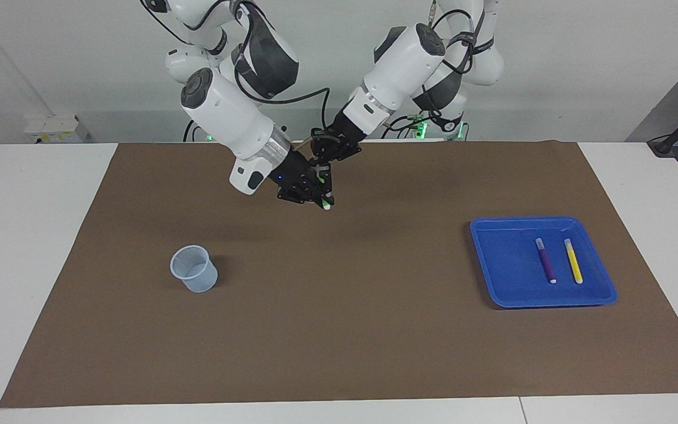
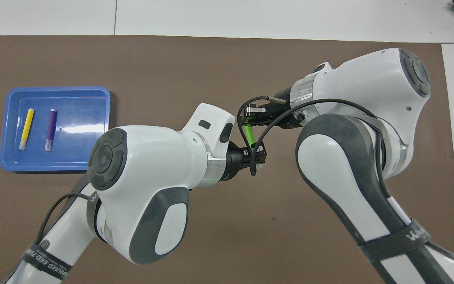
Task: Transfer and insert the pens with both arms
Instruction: 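Grasp the green pen with the right gripper from the left gripper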
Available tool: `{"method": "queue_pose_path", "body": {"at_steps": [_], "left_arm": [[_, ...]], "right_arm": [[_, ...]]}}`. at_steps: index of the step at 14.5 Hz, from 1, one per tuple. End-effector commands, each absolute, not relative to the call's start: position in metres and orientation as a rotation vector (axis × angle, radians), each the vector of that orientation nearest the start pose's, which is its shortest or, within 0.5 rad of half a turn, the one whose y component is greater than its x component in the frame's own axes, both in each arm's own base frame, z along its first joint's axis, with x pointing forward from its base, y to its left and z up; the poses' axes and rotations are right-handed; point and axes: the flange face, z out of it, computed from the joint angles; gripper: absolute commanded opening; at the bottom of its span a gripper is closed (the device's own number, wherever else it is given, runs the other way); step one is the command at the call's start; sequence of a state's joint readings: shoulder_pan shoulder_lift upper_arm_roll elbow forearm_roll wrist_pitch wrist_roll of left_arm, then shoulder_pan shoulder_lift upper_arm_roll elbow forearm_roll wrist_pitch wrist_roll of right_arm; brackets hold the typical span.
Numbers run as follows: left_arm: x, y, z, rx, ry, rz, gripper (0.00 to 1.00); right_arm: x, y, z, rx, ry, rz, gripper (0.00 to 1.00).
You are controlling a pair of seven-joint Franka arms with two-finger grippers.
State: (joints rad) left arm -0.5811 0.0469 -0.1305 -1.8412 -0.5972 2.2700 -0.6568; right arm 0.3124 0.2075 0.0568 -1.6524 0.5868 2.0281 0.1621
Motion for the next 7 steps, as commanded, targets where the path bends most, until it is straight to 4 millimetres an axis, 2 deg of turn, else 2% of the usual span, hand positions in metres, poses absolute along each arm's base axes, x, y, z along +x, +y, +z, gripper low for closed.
{"method": "queue_pose_path", "body": {"at_steps": [1,2,3,4,7], "left_arm": [[0.4539,-0.407,0.5408,2.454,0.344,-0.048,0.0],[0.4534,-0.4078,0.5416,2.453,0.345,-0.048,0.27],[0.4541,-0.4071,0.5416,2.45,0.365,-0.054,0.86],[0.4541,-0.4071,0.5416,2.447,0.396,-0.064,1.0],[0.4499,-0.4042,0.5464,2.455,0.401,-0.083,1.0]], "right_arm": [[0.5864,0.2509,0.5172,-2.559,0.053,0.019,0.0],[0.5867,0.2508,0.5175,-2.557,0.054,0.016,0.0],[0.5872,0.2507,0.5179,-2.555,0.057,0.011,0.0],[0.5875,0.2507,0.5182,-2.553,0.059,0.007,0.0],[0.5876,0.2514,0.5186,-2.553,0.059,0.002,0.0]]}}
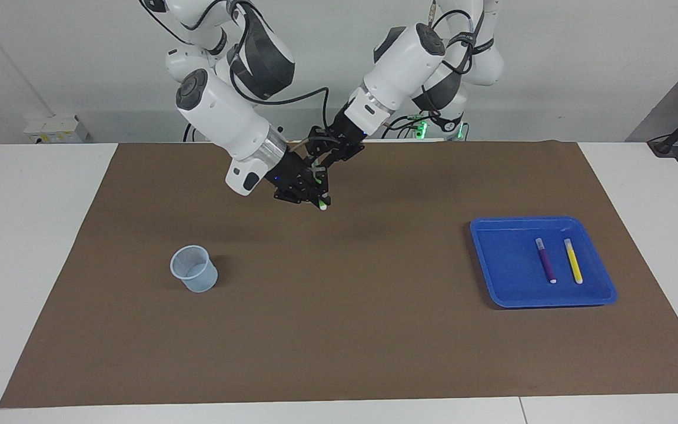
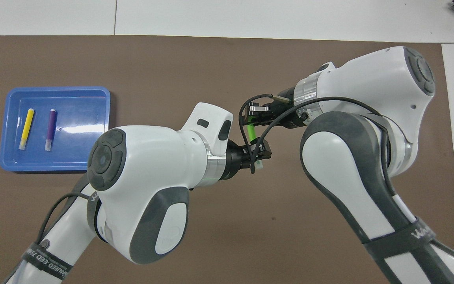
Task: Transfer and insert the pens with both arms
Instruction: 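Grasp the green pen with the right gripper from the left gripper, then move the green pen over the cup while the left gripper returns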
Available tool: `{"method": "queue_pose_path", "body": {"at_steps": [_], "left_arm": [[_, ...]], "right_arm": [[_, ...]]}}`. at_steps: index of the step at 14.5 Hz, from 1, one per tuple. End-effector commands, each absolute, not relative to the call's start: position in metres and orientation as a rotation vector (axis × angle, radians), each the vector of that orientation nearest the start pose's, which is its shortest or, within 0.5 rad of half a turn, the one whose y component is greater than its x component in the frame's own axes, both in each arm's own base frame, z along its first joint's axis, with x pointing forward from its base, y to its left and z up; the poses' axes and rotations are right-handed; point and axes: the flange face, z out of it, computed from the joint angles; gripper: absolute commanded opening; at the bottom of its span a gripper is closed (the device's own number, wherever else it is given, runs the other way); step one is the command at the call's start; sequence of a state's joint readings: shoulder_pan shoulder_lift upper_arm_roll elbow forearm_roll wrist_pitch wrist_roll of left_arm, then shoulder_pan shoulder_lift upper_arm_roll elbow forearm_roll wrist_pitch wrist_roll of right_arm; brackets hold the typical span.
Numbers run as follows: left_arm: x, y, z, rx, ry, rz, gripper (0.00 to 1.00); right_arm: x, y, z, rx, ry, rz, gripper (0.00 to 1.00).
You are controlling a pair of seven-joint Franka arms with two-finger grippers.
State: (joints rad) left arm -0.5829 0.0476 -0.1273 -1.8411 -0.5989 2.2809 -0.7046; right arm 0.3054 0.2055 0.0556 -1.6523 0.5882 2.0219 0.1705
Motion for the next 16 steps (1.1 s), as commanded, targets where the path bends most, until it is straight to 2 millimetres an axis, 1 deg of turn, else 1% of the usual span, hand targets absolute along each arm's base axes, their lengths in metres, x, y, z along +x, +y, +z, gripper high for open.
{"method": "queue_pose_path", "body": {"at_steps": [1,2,4,5,7,8,10,11,12,14,15,16], "left_arm": [[0.451,-0.399,0.545,2.476,0.396,-0.106,1.0],[0.449,-0.394,0.55,2.493,0.379,-0.122,1.0],[0.453,-0.37,0.557,2.561,0.362,-0.13,1.0],[0.452,-0.362,0.557,2.609,0.348,-0.137,1.0],[0.461,-0.335,0.557,2.688,0.349,-0.126,1.0],[0.465,-0.32,0.557,2.727,0.32,-0.12,1.0],[0.481,-0.28,0.554,2.796,0.233,-0.105,1.0],[0.489,-0.26,0.552,2.827,0.202,-0.099,1.0],[0.499,-0.239,0.551,2.864,0.159,-0.074,1.0],[0.514,-0.202,0.552,2.902,0.108,-0.025,1.0],[0.521,-0.182,0.551,2.944,0.08,-0.014,1.0],[0.526,-0.159,0.55,3.001,0.029,0.0,1.0]], "right_arm": [[0.588,0.248,0.521,-2.554,0.049,-0.008,0.0],[0.589,0.239,0.526,-2.554,0.028,-0.035,0.0],[0.593,0.211,0.532,-2.555,-0.055,-0.097,0.0],[0.594,0.196,0.531,-2.559,-0.093,-0.121,0.0],[0.598,0.166,0.531,-2.554,-0.185,-0.186,0.0],[0.603,0.147,0.532,-2.551,-0.223,-0.224,0.0],[0.611,0.115,0.533,-2.541,-0.332,-0.304,0.0],[0.616,0.095,0.533,-2.527,-0.363,-0.365,0.0],[0.62,0.078,0.533,-2.526,-0.405,-0.435,0.0],[0.628,0.049,0.527,-2.524,-0.454,-0.589,0.0],[0.629,0.04,0.521,-2.5,-0.454,-0.669,0.0],[0.629,0.035,0.518,-2.472,-0.447,-0.75,0.0]]}}
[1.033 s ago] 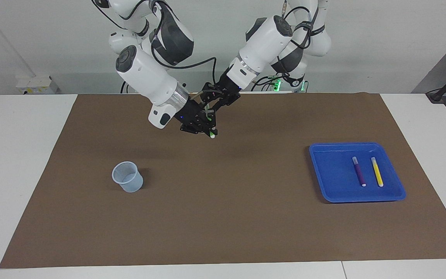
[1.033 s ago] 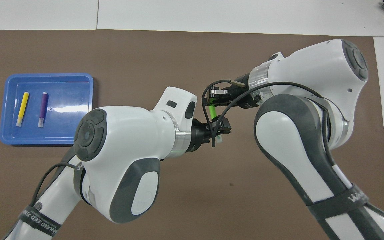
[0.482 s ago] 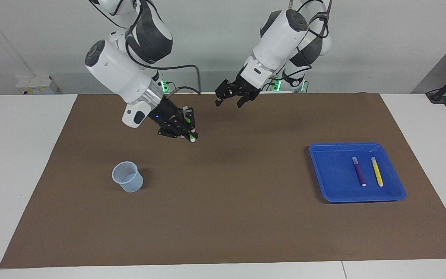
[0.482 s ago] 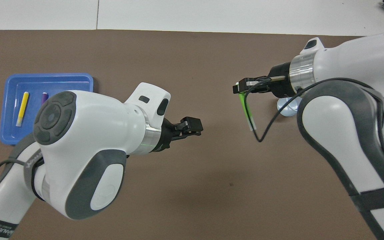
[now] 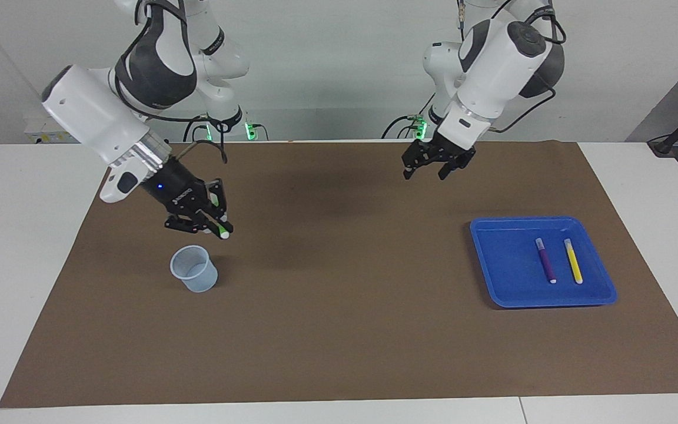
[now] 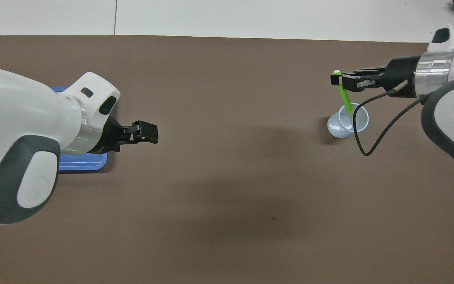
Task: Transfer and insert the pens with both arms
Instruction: 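Move the green pen over the cup while the left gripper returns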
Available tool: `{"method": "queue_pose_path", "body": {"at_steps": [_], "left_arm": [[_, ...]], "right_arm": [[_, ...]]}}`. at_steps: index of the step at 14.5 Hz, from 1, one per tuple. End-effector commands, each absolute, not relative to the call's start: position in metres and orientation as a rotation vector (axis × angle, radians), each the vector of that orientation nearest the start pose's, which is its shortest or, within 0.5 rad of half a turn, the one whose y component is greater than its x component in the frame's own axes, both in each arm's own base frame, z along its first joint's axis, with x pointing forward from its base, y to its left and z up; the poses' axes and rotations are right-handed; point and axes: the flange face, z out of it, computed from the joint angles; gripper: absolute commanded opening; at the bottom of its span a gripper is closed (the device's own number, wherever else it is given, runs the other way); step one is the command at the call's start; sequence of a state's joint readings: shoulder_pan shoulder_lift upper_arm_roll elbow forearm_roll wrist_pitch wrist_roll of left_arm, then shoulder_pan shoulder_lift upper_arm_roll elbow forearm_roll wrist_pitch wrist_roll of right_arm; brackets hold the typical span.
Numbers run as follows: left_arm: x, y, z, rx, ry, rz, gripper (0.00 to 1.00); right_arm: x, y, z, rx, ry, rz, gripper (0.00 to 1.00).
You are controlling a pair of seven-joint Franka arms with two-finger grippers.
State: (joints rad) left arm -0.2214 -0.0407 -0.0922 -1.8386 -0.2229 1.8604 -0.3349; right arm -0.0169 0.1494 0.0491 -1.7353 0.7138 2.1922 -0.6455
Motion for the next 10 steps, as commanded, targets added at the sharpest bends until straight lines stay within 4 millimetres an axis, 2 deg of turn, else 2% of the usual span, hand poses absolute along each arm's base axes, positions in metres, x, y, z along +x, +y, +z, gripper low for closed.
{"method": "queue_pose_path", "body": {"at_steps": [1,3,4,5,7,10], "left_arm": [[0.533,-0.137,0.55,-3.252,0.032,-0.023,1.0],[0.543,-0.1,0.55,-3.216,0.113,-0.064,1.0],[0.547,-0.085,0.552,-3.175,0.144,-0.084,1.0],[0.551,-0.07,0.552,-3.142,0.178,-0.105,1.0],[0.561,-0.034,0.545,-3.105,0.211,-0.133,1.0],[0.579,-0.002,0.525,-3.052,0.262,-0.163,1.0]], "right_arm": [[0.627,0.029,0.51,-2.46,-0.475,-0.813,0.0],[0.62,0.024,0.498,-2.405,-0.675,-0.918,0.0],[0.617,0.012,0.487,-2.375,-0.759,-0.976,0.0],[0.614,-0.002,0.475,-2.341,-0.777,-1.046,0.0],[0.606,-0.016,0.455,-2.291,-0.798,-1.12,0.0],[0.601,-0.017,0.439,-2.237,-0.849,-1.18,0.0]]}}
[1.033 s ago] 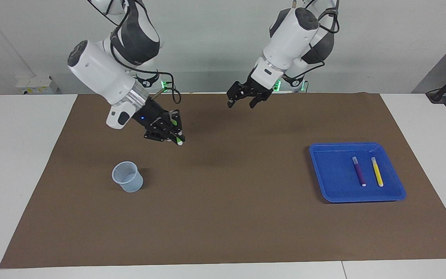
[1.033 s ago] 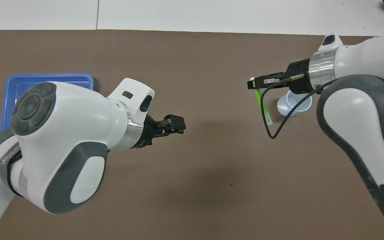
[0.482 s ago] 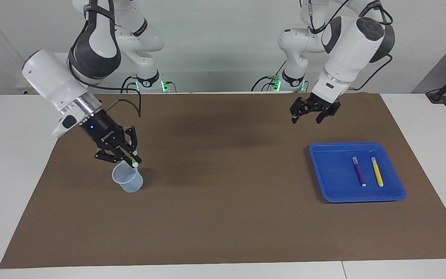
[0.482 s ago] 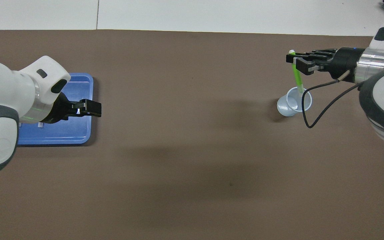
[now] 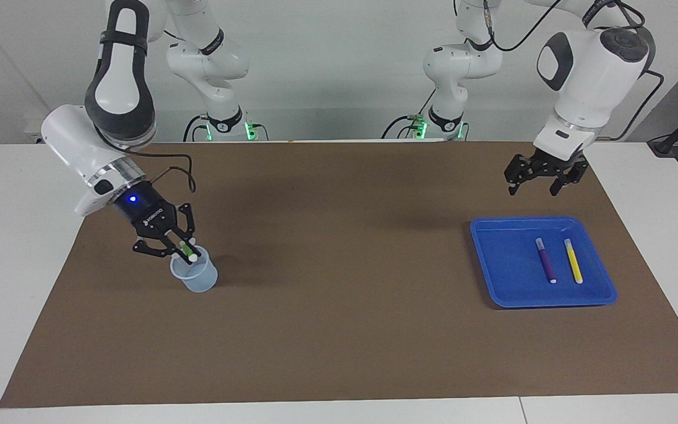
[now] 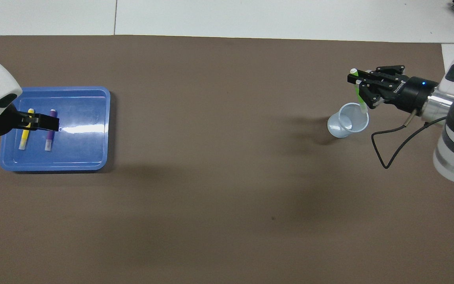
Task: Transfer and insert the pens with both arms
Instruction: 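Move the green pen over the cup while the left gripper returns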
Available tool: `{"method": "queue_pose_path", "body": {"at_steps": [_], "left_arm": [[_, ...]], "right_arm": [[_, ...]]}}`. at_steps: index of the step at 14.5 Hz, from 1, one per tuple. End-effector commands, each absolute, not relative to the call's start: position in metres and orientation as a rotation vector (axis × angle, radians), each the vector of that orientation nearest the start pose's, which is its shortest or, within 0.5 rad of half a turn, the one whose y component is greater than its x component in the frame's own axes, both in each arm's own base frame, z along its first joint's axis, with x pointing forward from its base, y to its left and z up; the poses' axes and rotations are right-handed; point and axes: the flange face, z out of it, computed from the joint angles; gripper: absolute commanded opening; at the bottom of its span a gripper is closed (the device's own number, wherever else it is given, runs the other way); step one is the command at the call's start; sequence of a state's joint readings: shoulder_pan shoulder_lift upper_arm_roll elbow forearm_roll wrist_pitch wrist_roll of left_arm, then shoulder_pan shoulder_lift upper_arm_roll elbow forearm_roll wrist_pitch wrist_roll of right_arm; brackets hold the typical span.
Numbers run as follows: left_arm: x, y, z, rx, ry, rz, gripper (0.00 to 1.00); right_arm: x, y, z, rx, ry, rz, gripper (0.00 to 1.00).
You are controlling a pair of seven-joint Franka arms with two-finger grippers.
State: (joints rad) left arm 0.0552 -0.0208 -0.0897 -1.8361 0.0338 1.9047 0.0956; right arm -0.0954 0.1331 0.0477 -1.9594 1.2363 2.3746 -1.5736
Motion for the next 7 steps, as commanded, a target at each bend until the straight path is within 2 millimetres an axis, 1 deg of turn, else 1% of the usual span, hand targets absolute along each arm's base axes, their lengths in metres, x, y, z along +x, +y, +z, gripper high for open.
{"method": "queue_pose_path", "body": {"at_steps": [1,2,4,6,7], "left_arm": [[0.586,0.008,0.517,-3.046,0.249,-0.175,1.0],[0.591,0.014,0.511,-3.037,0.265,-0.191,1.0],[0.601,0.023,0.49,-3.021,0.283,-0.19,1.0],[0.608,0.027,0.477,-3.022,0.28,-0.197,1.0],[0.61,0.029,0.473,-3.022,0.276,-0.201,1.0]], "right_arm": [[0.598,-0.021,0.429,-2.216,-0.835,-1.216,0.0],[0.595,-0.021,0.42,-2.194,-0.819,-1.248,0.0],[0.591,-0.022,0.406,-2.171,-0.827,-1.267,0.0],[0.59,-0.034,0.391,-2.146,-0.843,-1.276,0.0],[0.587,-0.038,0.384,-2.143,-0.866,-1.277,0.0]]}}
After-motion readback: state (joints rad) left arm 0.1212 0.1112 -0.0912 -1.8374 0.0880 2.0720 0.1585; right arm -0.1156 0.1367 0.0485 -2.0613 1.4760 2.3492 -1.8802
